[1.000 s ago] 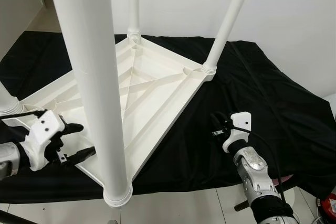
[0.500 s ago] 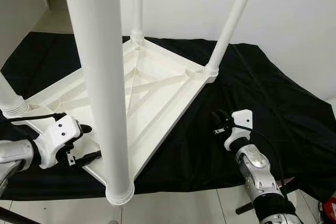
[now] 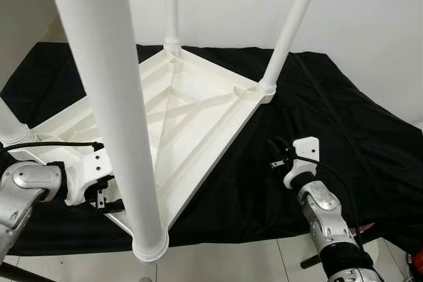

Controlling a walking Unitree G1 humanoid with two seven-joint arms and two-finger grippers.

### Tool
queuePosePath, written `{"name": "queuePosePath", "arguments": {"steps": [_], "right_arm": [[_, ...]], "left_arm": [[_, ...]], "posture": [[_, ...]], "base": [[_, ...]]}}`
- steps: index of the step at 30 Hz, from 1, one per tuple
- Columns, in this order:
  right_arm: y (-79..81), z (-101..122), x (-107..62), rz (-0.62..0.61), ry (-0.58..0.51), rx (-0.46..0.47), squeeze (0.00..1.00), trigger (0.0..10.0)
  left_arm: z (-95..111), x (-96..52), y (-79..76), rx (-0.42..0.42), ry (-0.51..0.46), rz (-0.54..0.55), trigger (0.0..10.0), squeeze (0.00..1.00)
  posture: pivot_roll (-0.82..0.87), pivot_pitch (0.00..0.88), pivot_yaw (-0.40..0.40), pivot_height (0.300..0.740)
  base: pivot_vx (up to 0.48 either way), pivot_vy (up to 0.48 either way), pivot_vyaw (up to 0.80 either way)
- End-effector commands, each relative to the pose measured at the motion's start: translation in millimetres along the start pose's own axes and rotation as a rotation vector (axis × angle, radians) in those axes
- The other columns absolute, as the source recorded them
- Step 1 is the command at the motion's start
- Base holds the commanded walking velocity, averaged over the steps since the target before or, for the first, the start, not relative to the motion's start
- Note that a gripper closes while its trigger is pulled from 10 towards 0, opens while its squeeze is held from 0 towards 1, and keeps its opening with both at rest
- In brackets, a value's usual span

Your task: Building children table

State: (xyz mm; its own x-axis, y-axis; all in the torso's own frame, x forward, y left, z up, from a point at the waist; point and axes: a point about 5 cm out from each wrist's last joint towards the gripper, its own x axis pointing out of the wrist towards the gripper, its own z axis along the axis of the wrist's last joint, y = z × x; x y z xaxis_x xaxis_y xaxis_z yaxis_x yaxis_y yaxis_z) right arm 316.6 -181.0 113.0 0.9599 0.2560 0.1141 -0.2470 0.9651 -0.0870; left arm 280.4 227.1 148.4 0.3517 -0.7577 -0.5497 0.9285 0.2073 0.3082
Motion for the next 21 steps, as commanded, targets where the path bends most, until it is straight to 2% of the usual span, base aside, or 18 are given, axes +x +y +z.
{"name": "queuePosePath", "arguments": {"steps": [1, 4, 5, 6, 7, 14, 21], "right_arm": [[-1.5, -2.5, -2.4, -0.013, 0.009, -0.001, 0.00, 10.0], [-1.7, -2.8, -2.6, -0.016, 0.009, -0.001, 0.00, 10.0], [-2.1, -2.9, -2.8, -0.018, 0.010, 0.000, 0.00, 10.0], [-2.4, -3.0, -3.0, -0.019, 0.010, 0.000, 0.00, 10.0], [-2.8, -3.0, -3.2, -0.020, 0.011, 0.000, 0.00, 10.0], [-4.8, -2.1, -2.4, -0.026, 0.010, -0.003, 0.00, 10.0], [-4.5, -2.0, -1.7, -0.026, 0.009, -0.002, 0.00, 10.0]], "left_arm": [[-6.9, 5.4, -4.2, -0.001, 0.027, -0.048, 10.0, 0.00], [-9.0, 6.2, -4.2, -0.002, 0.034, -0.063, 10.0, 0.00], [-10.5, 6.7, -4.1, -0.007, 0.037, -0.070, 7.2, 0.00], [-11.4, 7.0, -4.1, -0.011, 0.038, -0.072, 7.2, 0.00], [-12.1, 7.2, -4.1, -0.015, 0.037, -0.075, 0.0, 0.00], [-12.9, 9.8, -5.0, -0.037, 0.012, -0.075, 0.0, 0.00], [-12.3, 12.0, -2.8, -0.021, -0.002, -0.053, 0.0, 0.00]], "posture": [[0.10, 0.086, -0.036, 0.740], [0.10, 0.087, -0.036, 0.740], [0.10, 0.087, -0.035, 0.740], [0.10, 0.087, -0.035, 0.740], [0.10, 0.087, -0.035, 0.740], [0.10, 0.088, -0.038, 0.740], [0.10, 0.089, -0.042, 0.740]], "base": [[0.000, 0.000, 0.00], [0.000, 0.000, 0.00], [0.000, 0.000, 0.00], [0.000, 0.000, 0.00], [0.000, 0.000, 0.00], [0.000, 0.000, 0.00], [0.000, 0.000, 0.00]]}}
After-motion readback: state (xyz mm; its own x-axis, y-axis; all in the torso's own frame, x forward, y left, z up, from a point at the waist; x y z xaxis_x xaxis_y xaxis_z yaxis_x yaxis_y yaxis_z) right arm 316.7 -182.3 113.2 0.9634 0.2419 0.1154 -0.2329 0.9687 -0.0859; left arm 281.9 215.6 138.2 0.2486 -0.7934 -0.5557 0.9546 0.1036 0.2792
